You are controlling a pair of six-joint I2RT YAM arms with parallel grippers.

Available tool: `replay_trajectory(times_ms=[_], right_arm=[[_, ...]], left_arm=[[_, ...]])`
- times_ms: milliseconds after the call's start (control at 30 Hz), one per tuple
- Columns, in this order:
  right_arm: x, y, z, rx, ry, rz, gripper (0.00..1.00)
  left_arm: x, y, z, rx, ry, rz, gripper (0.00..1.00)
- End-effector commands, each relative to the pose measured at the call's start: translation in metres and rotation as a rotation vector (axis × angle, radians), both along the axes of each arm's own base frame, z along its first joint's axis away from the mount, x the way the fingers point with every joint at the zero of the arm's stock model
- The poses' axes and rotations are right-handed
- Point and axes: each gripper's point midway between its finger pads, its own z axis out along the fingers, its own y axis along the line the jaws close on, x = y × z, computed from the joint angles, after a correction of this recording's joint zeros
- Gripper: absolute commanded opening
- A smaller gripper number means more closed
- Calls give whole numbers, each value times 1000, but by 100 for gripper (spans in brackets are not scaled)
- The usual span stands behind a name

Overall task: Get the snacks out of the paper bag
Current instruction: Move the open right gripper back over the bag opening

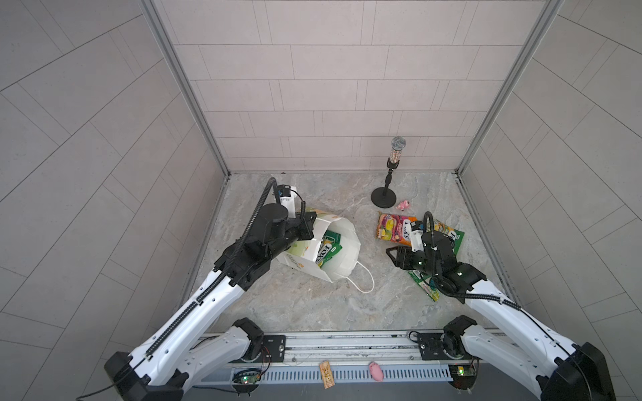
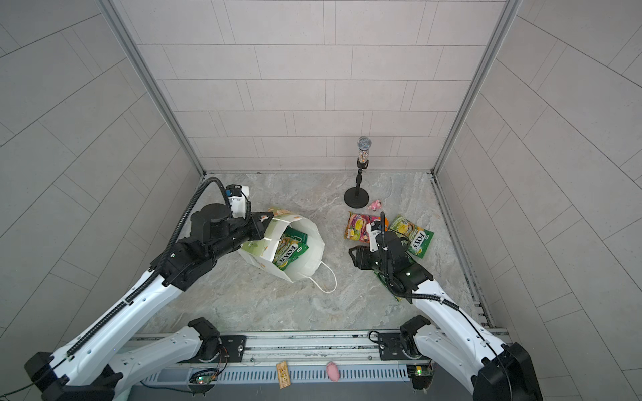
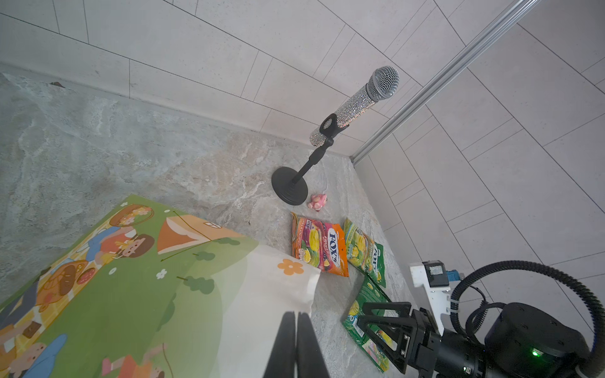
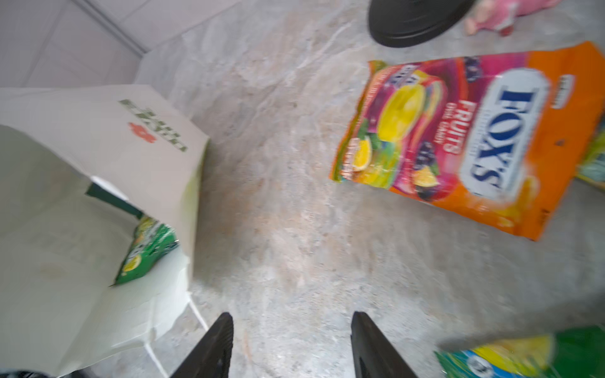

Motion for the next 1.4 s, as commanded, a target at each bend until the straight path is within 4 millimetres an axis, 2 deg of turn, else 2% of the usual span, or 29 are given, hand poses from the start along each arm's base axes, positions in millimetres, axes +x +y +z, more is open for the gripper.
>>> replay_trajectory(times_ms=[0,167,400,467,533,700,867,1000,1133,1367], right_arm=[[-6,37,25,122,-73,160,58],[-17,75,36,160,-114,287,58],[-31,122,35,153,-119,416,57],[-37,134,28,138,-104,453,57],[-40,147,33,135,-108,485,56],[-42,166,17,79,-88,512,56],[-34,186,1,32,-40,513,55],[-23,193,-17,-57,-14,474,55],[-7,190,-32,-148,9,396,56],[8,179,-43,-234,59,272,60]], left_arm=[[-4,-3,9,-15,-37,-30,0],[-6,-5,12,-24,-46,-46,0],[-9,-9,16,-37,-56,-72,0],[-9,-9,17,-40,-59,-75,0],[-9,-9,17,-41,-59,-75,0],[-9,-12,18,-49,-58,-88,0],[-11,-16,18,-60,-62,-112,0],[-11,-17,19,-62,-64,-116,0],[-13,-18,21,-65,-68,-128,0],[-13,-19,24,-67,-76,-136,0]])
